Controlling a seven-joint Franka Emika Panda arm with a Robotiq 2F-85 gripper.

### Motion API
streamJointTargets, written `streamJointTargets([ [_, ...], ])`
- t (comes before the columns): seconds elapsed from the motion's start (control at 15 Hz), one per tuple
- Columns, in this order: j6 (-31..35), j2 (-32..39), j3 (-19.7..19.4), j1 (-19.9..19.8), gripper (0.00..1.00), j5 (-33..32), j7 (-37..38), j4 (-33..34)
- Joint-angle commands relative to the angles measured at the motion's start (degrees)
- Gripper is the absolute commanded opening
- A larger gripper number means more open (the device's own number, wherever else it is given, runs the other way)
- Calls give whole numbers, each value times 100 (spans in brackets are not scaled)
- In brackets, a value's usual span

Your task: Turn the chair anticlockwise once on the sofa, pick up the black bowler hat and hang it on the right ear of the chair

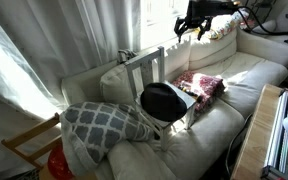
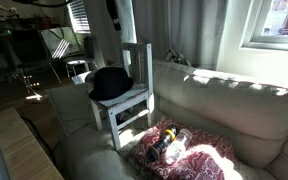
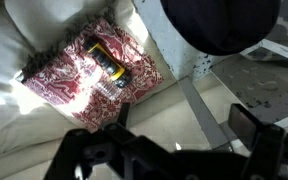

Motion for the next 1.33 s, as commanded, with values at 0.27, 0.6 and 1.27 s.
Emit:
streamJointTargets([
  [0.27,279,744,-686,1163,100,-23,1628,605],
  [0.6,309,885,-704,1171,100,21,1689,718],
  [1.27,1284,2252,-1861,2707,100,2094,975,1585],
])
